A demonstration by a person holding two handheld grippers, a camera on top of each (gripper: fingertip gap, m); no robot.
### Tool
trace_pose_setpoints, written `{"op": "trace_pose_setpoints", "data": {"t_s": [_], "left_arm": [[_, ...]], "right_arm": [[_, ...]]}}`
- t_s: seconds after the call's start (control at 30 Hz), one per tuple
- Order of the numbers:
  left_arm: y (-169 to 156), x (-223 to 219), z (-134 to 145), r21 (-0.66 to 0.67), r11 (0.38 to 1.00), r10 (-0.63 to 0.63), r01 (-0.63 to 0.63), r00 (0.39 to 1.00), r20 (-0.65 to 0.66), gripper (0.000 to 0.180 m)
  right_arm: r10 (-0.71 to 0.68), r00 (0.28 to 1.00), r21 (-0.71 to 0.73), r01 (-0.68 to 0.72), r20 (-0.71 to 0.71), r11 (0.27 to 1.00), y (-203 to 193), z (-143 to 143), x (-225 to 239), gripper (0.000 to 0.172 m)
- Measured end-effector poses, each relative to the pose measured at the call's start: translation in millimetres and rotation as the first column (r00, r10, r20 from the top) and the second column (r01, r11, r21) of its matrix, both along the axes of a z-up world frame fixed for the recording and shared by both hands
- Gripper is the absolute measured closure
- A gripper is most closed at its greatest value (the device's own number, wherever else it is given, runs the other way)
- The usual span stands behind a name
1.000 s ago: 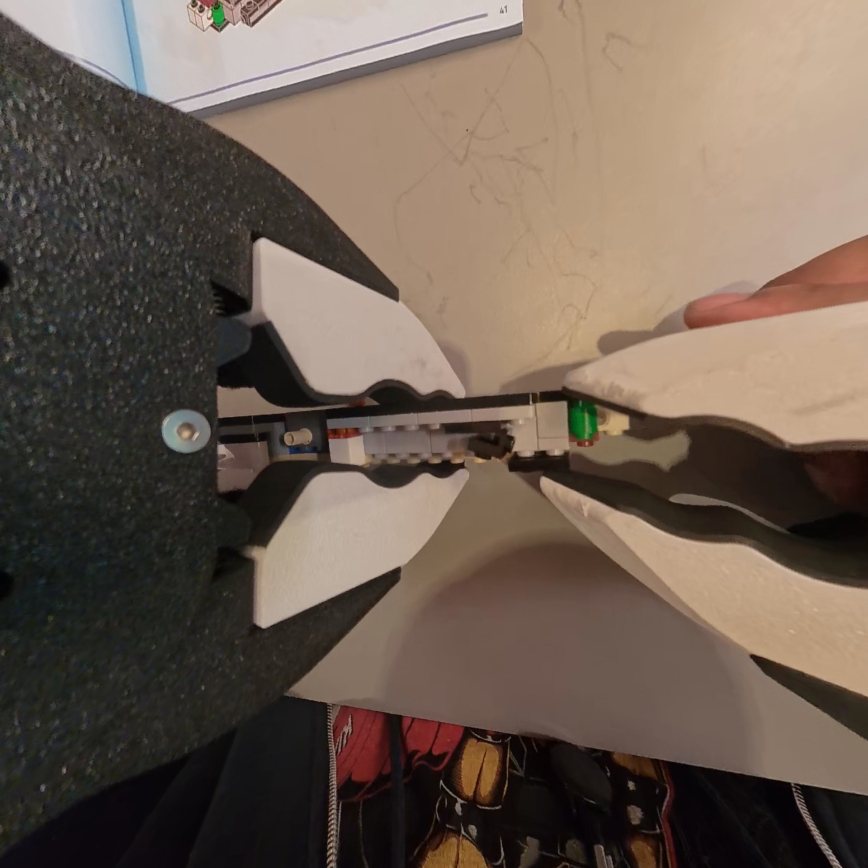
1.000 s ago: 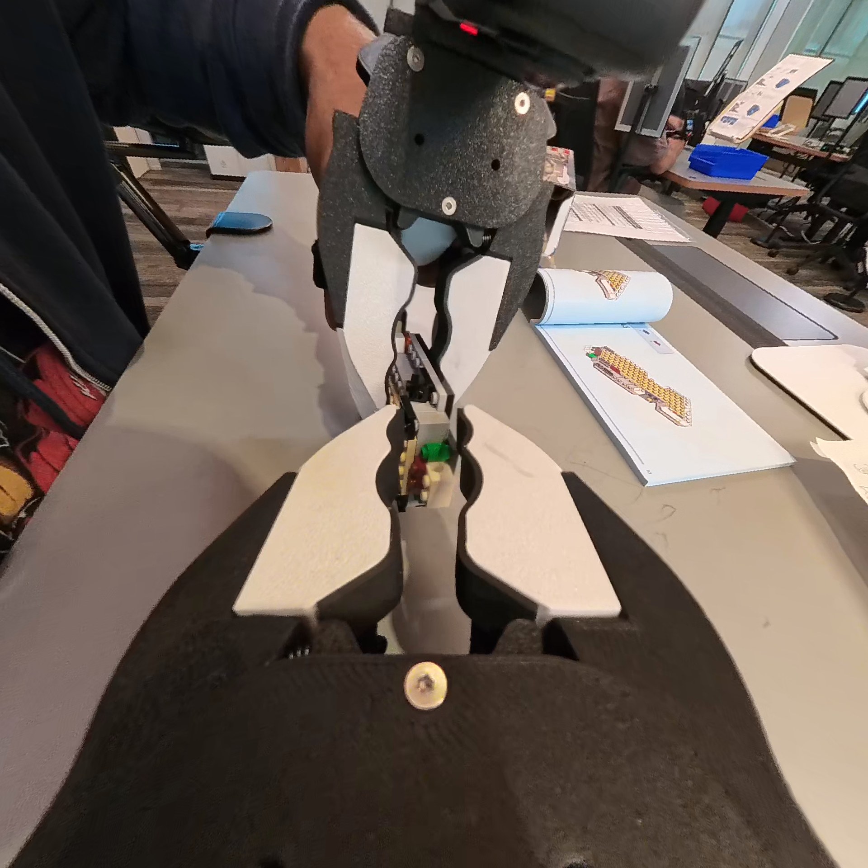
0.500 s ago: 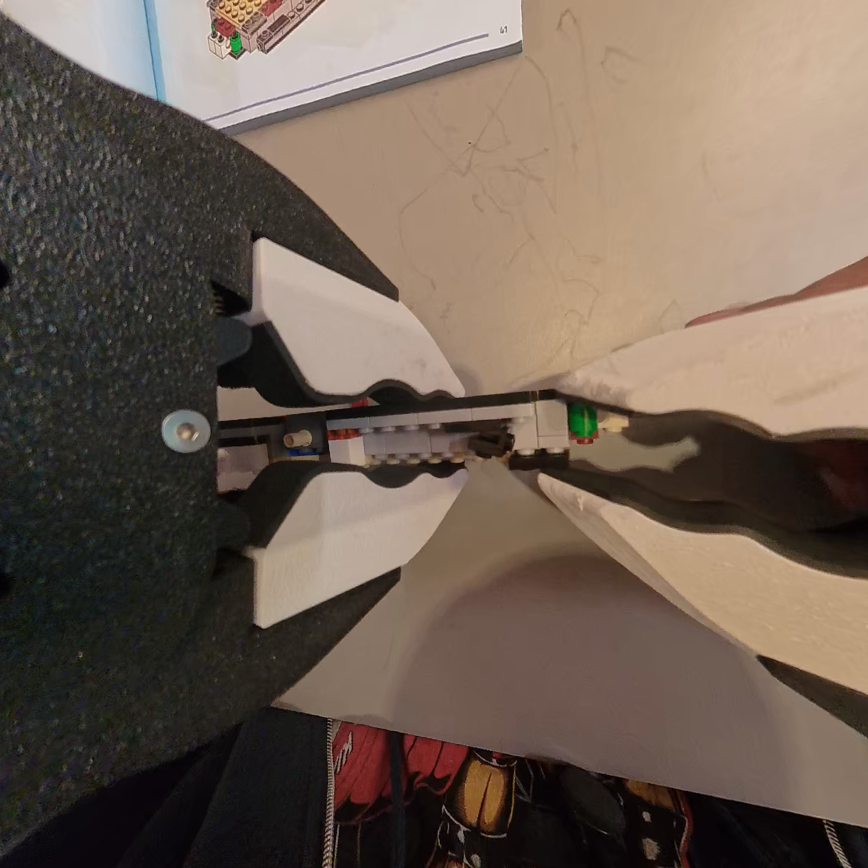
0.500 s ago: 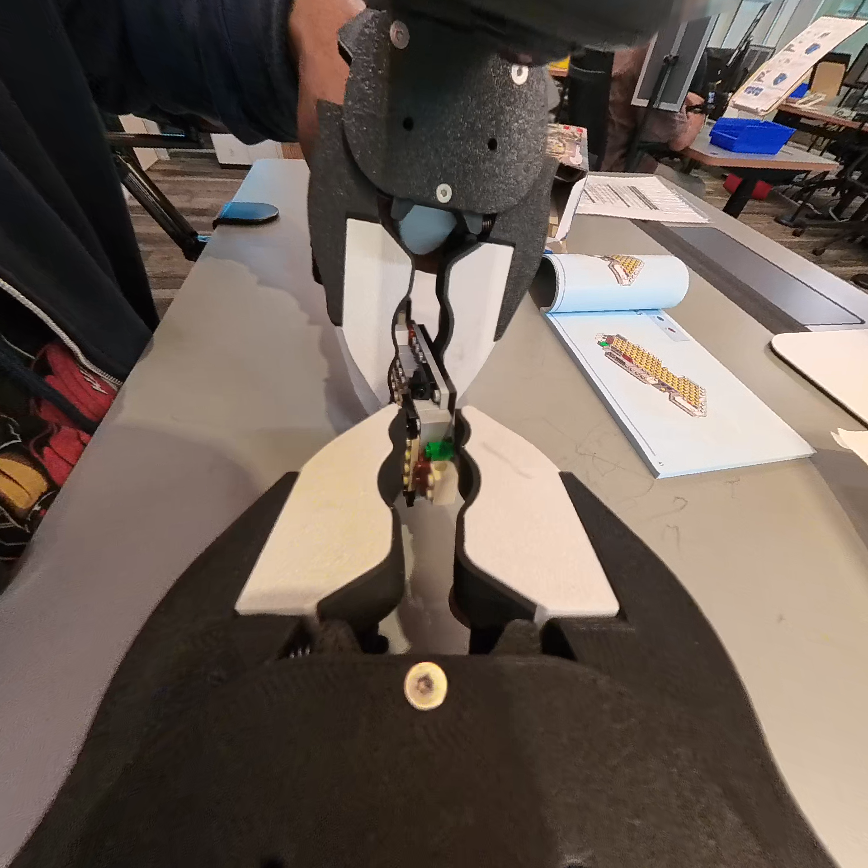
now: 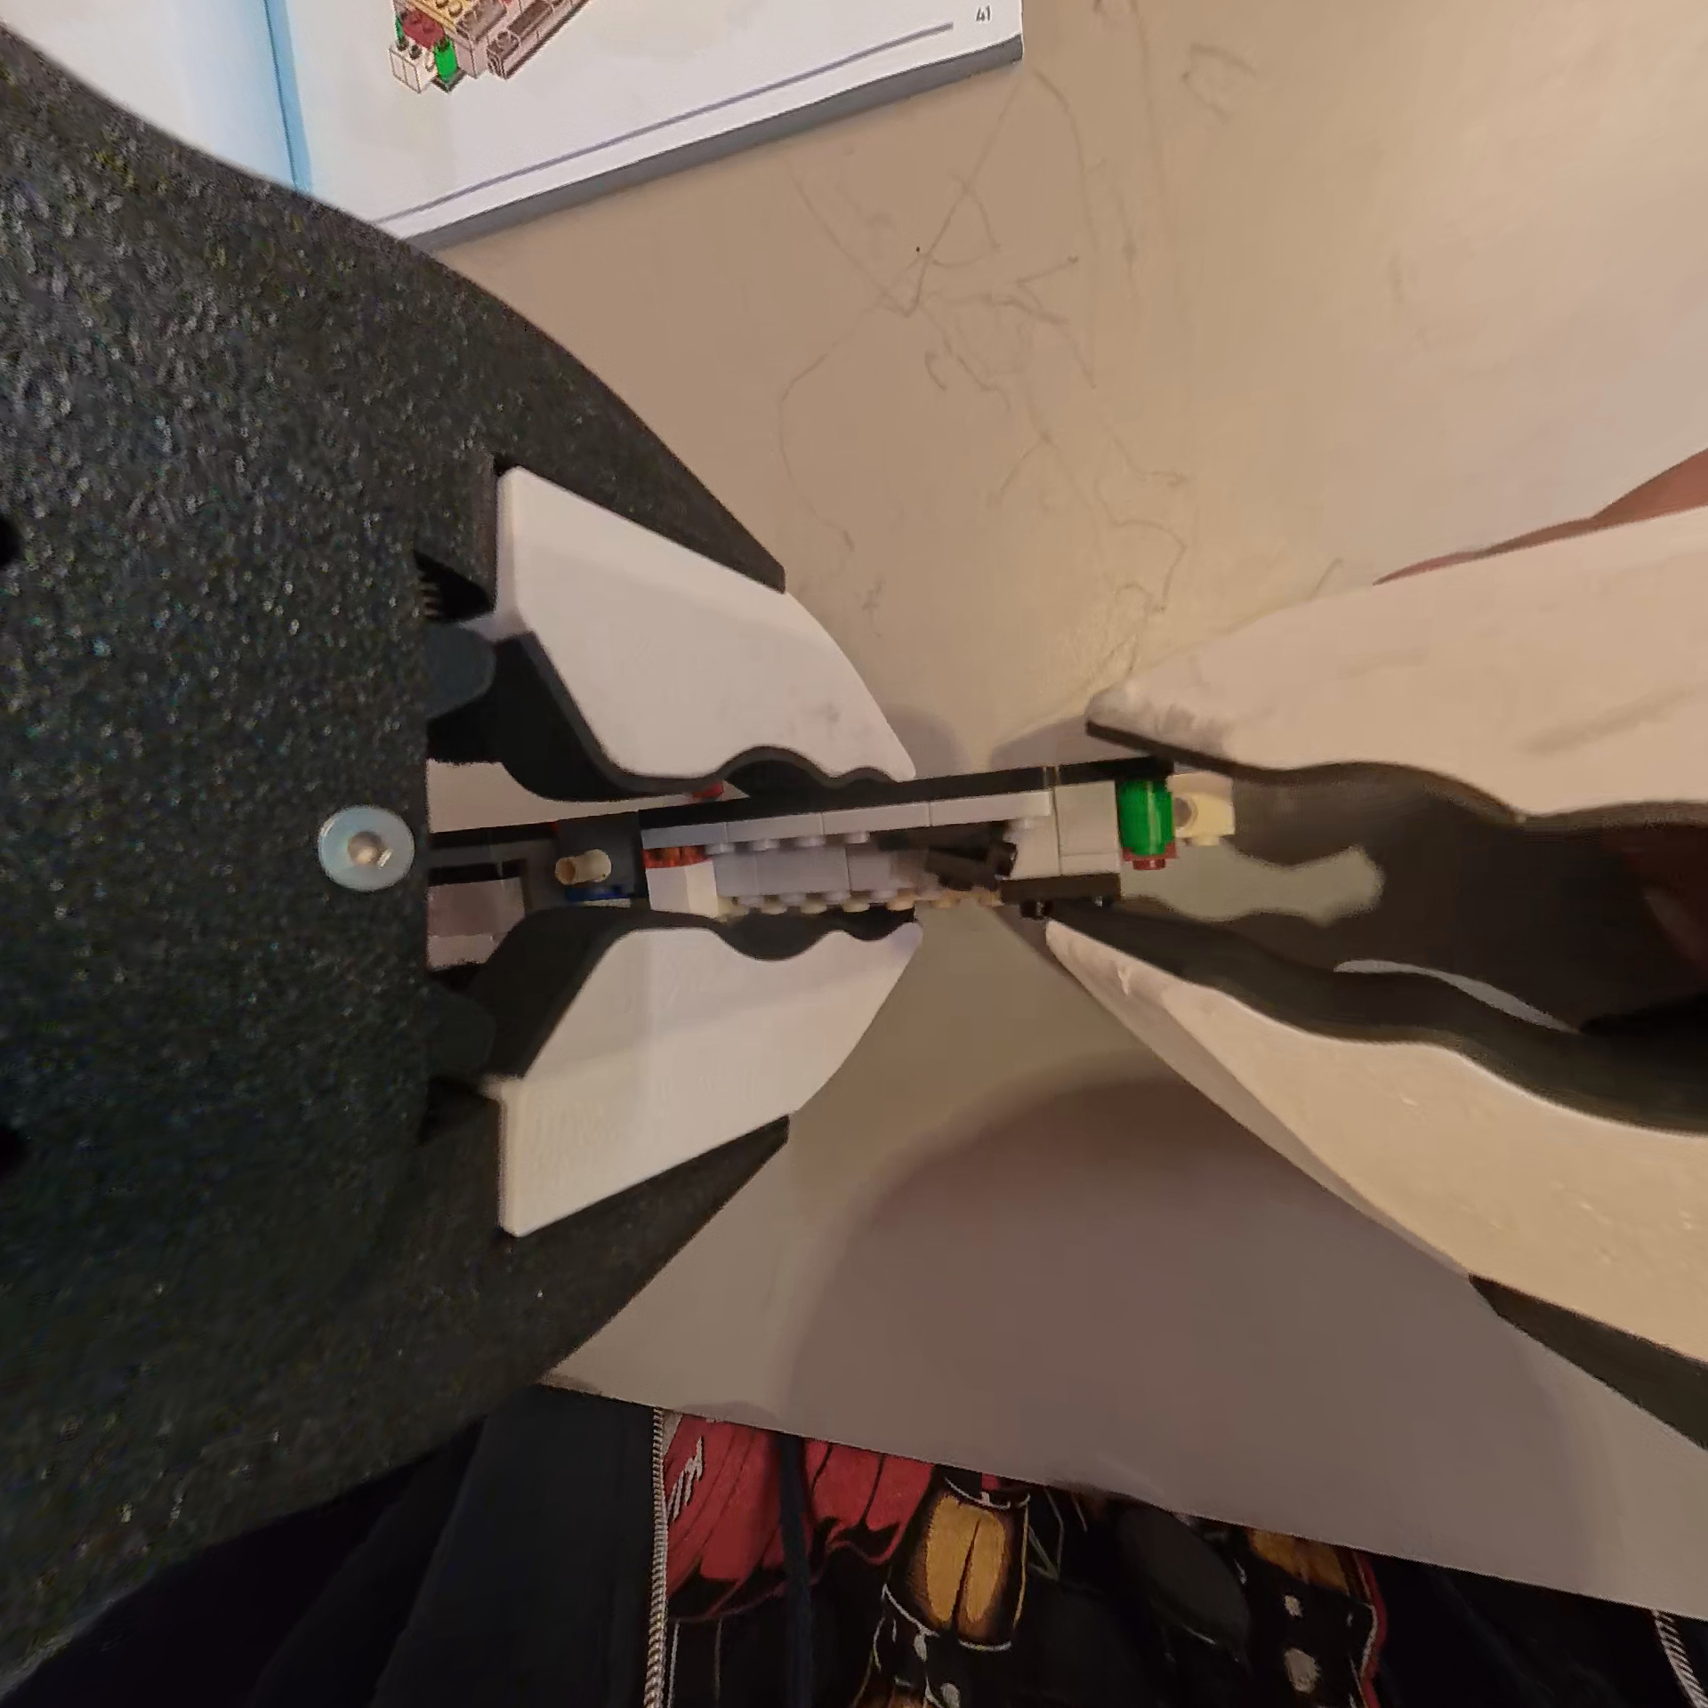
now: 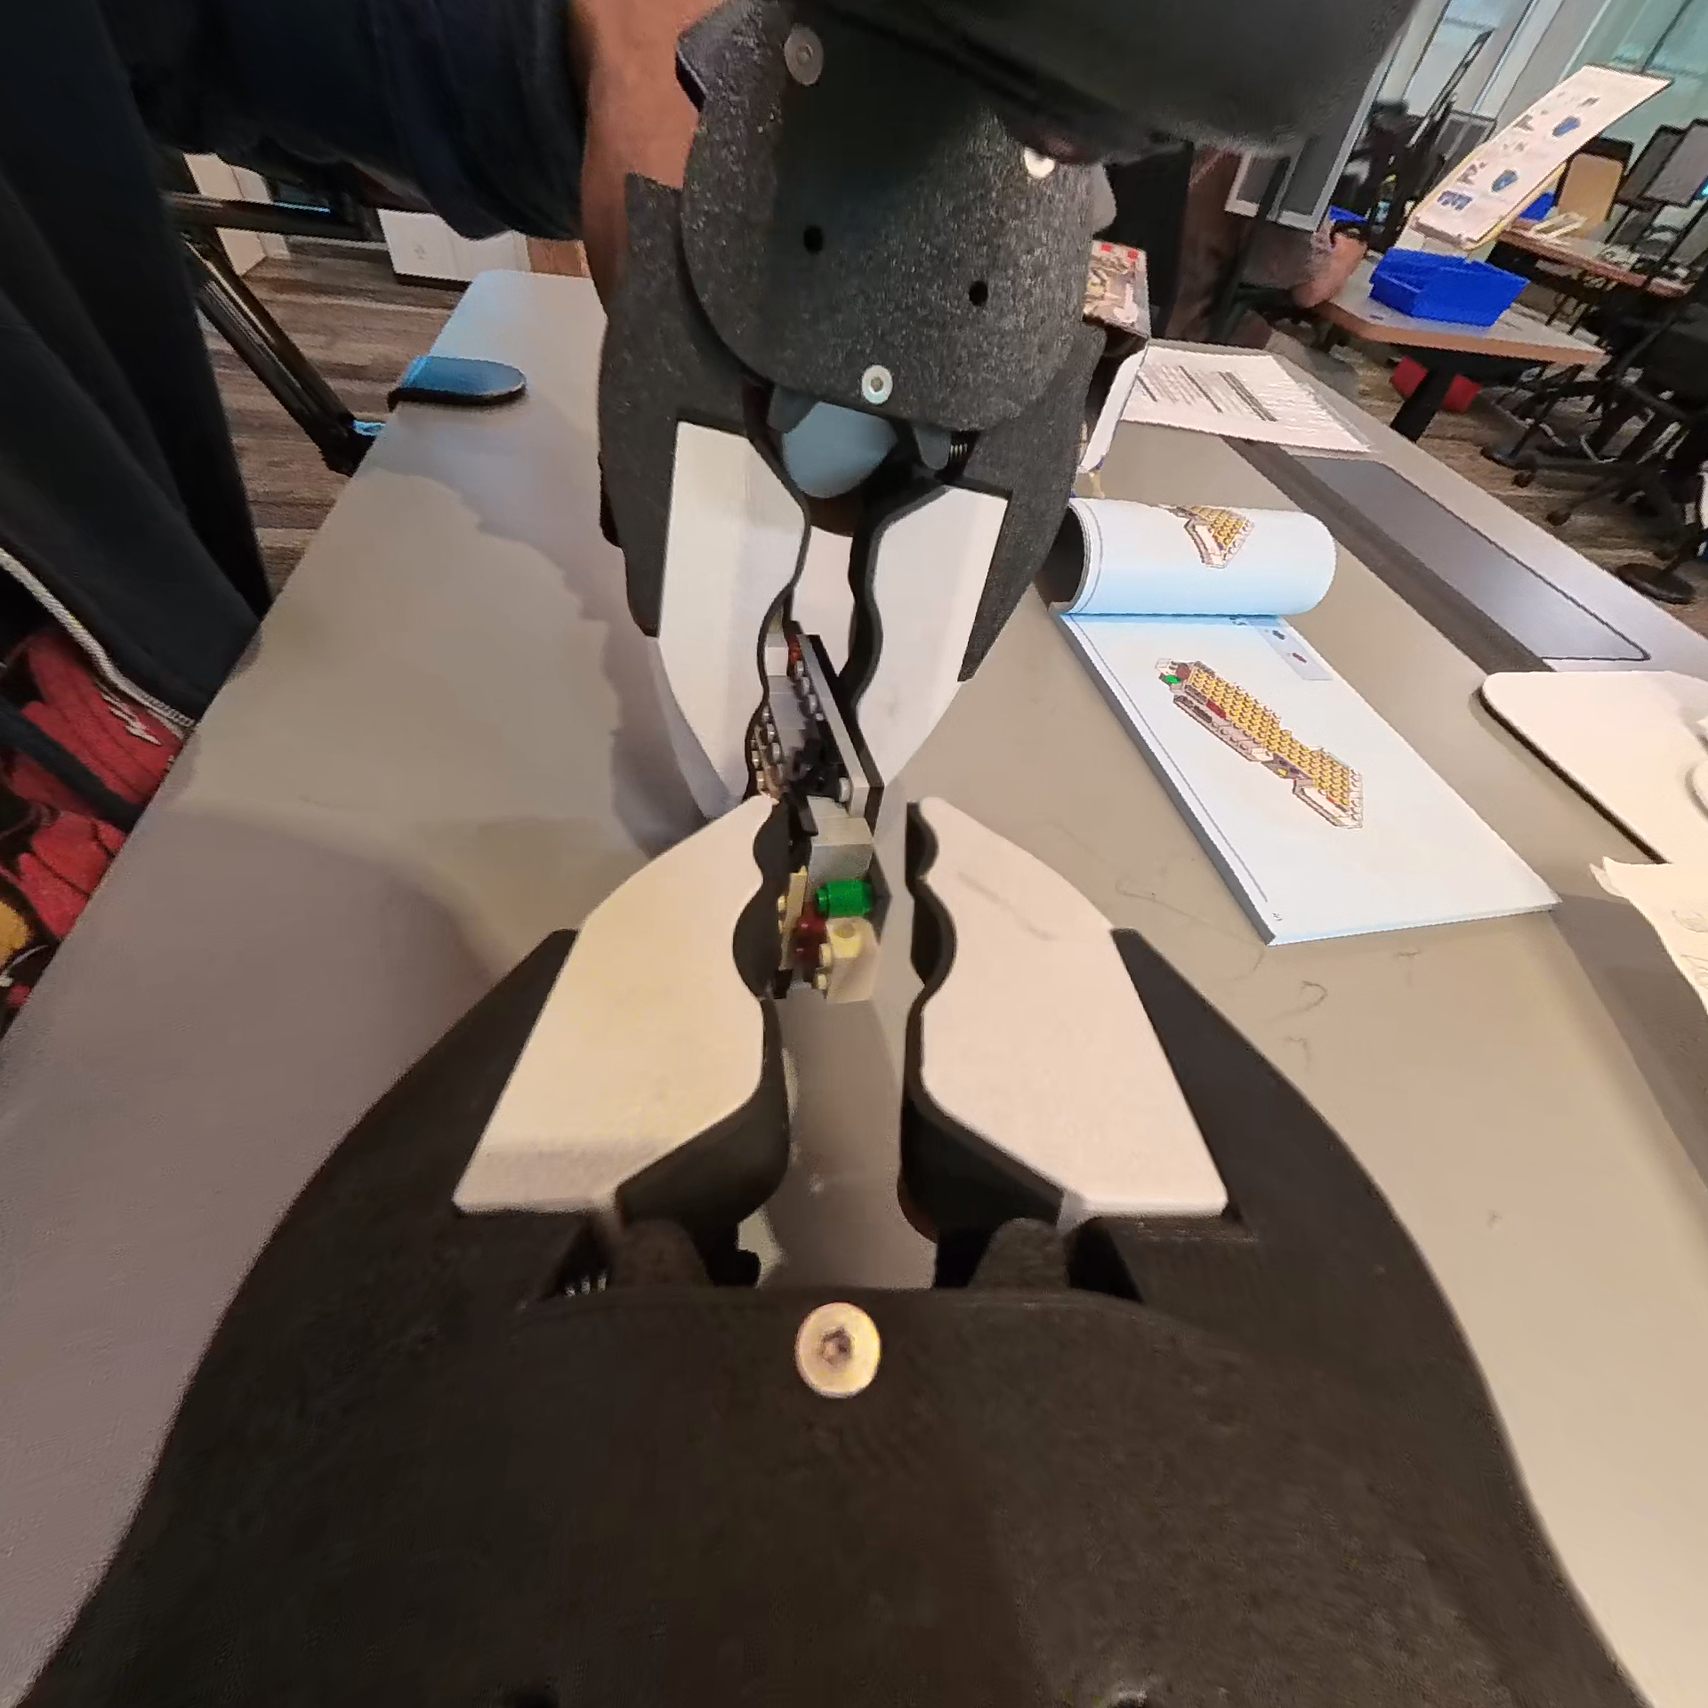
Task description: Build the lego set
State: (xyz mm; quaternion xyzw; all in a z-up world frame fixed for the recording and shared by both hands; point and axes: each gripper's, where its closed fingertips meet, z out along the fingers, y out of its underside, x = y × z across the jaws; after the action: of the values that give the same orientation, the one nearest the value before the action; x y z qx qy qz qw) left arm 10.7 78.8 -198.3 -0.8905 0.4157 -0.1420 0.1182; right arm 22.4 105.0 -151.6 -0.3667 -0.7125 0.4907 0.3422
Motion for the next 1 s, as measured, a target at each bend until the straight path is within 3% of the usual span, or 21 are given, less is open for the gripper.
{"op": "trace_pose_setpoints", "data": {"t_s": [1.0], "left_arm": [[-7.5, 9.6, 2.9, -0.173, 0.982, 0.115, -0.081, 0.973, 0.202, 0.159]], "right_arm": [[0.009, 1.000, -0.037, -0.009, 0.004, 0.999, -2.0, 2.7, 0.3, 0.149]]}}
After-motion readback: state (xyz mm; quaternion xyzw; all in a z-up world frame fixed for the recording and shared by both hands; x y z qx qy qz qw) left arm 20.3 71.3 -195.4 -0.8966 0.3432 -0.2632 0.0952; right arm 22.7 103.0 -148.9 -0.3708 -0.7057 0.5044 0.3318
